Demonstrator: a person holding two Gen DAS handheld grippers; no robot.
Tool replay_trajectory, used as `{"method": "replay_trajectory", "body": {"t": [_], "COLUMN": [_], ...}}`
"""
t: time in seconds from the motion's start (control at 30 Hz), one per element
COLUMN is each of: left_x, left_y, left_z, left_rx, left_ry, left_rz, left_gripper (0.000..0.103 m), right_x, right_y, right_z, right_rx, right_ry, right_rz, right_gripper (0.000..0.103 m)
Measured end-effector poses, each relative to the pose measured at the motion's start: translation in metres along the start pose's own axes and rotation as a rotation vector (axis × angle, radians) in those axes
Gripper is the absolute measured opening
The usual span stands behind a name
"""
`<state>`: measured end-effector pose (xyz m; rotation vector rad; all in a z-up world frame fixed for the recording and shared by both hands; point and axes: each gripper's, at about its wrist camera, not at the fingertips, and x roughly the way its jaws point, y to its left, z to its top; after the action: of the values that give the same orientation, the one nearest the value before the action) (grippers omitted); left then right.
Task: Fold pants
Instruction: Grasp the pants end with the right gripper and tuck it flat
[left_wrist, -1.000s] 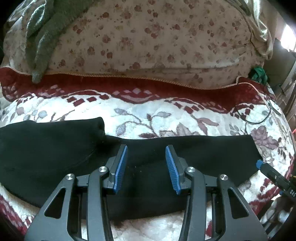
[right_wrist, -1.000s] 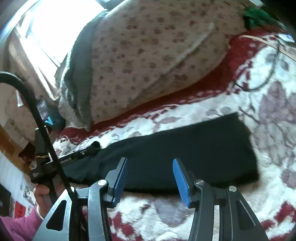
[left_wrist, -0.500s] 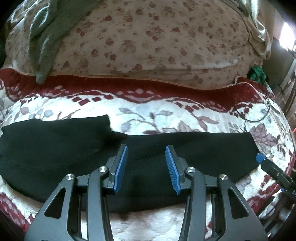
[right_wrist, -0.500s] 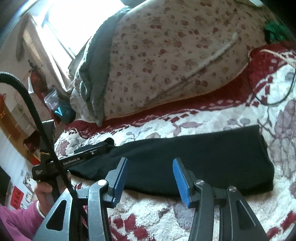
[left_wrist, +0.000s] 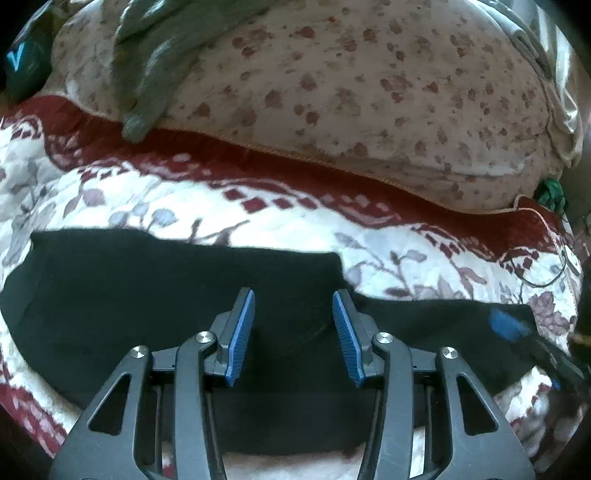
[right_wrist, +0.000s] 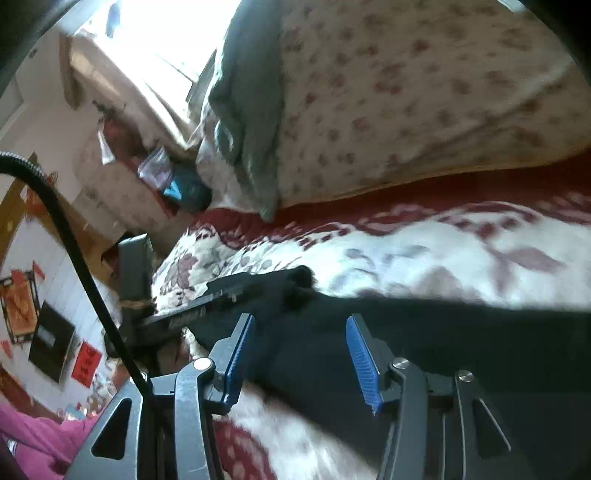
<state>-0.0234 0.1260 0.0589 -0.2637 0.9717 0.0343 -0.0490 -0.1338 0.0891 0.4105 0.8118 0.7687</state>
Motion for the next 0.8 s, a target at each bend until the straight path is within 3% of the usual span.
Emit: {"method": "replay_trajectory", "body": {"t": [0.2,0.43,0.53,0.7,0.8], "left_x": [-0.012,-0.013,-0.007,-0.011,-0.009], "left_y": [0.014,0.019,0.02,0.023,0.021], "left_z": [-0.023,-0.035,-0.035,-0.029,-0.031], "left_rx": [0.004,0.014,0.007,-0.013,-0.007], "left_ry": [-0.015,-0.005,0.008,-0.014,-0.027], "left_rz": [0.026,0.01,0.011,-0.017,-0.009], "left_gripper": [0.043,0.043,0.043,0.043,0.044], "right_x": [0.09,0.146,0.166,0.159,0.167], "right_y": [0.014,0.007,0.013,0.028,0.027], "right_z": [0.026,0.048,0.044,0.054,0.056], "right_rx": [-0.066,-0.05,-0.094,-0.204,-0.225], "right_ry": [0.127,0.214,0.282,0.225,0.222], "right_rz": [-0.019,0.012,0.05,0.007,-0.068], "right_gripper": [0.049,0.049,0.013,0.009,0.009]}}
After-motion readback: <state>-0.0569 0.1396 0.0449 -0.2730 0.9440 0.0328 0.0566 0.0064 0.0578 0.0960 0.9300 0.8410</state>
